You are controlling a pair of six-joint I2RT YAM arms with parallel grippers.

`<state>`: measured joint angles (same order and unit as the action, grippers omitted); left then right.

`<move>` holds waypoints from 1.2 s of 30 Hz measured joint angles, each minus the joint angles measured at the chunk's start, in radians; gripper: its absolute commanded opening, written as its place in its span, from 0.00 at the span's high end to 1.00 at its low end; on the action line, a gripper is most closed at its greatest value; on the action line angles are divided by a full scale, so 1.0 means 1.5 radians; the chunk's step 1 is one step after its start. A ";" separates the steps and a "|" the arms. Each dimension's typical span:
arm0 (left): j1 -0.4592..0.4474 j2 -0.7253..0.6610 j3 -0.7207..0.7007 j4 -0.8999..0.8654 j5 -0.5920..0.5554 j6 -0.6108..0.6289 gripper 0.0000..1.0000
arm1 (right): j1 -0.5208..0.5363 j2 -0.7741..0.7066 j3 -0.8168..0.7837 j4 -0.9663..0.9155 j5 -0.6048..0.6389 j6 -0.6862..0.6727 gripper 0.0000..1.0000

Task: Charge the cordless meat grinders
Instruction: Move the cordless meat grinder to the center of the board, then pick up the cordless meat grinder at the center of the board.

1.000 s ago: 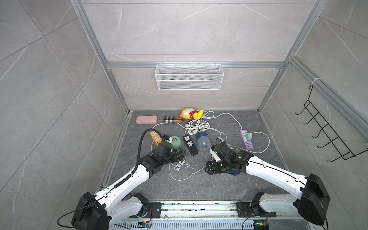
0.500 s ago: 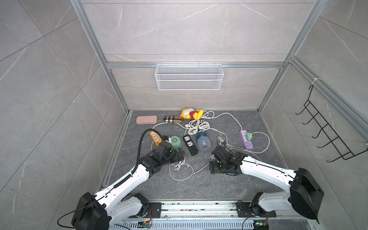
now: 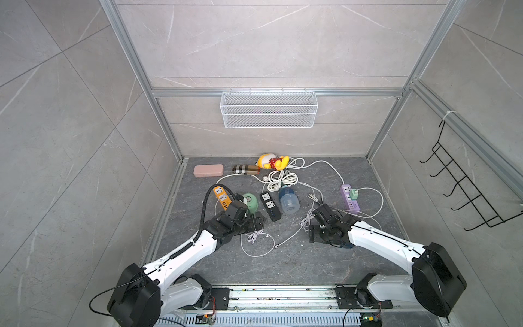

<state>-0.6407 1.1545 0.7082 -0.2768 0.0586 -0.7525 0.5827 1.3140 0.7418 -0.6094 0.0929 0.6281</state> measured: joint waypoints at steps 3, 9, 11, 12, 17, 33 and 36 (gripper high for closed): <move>0.000 0.012 0.000 0.008 0.008 -0.002 0.02 | -0.022 -0.011 -0.002 0.001 -0.009 -0.006 0.19; 0.000 0.030 0.000 0.013 0.021 -0.004 0.01 | -0.026 -0.030 0.008 0.013 -0.072 -0.015 0.16; 0.000 0.034 0.000 0.012 0.020 -0.004 0.01 | -0.025 -0.027 0.029 0.014 -0.093 -0.017 0.07; 0.000 0.034 0.000 0.011 0.019 -0.004 0.01 | -0.023 -0.021 0.049 0.014 -0.102 -0.021 0.03; 0.005 0.029 0.002 0.009 0.014 -0.004 0.00 | -0.008 0.063 0.172 0.015 -0.125 -0.042 0.01; 0.032 -0.029 -0.031 0.010 0.016 -0.004 0.00 | -0.004 0.413 0.543 -0.068 -0.080 -0.118 0.01; 0.038 -0.029 -0.031 0.010 0.018 -0.004 0.00 | -0.004 0.459 0.584 -0.084 -0.064 -0.126 0.01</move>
<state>-0.5835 1.1114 0.6613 -0.2611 0.0860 -0.7578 0.5766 2.0029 1.6176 -0.7349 -0.0032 0.4389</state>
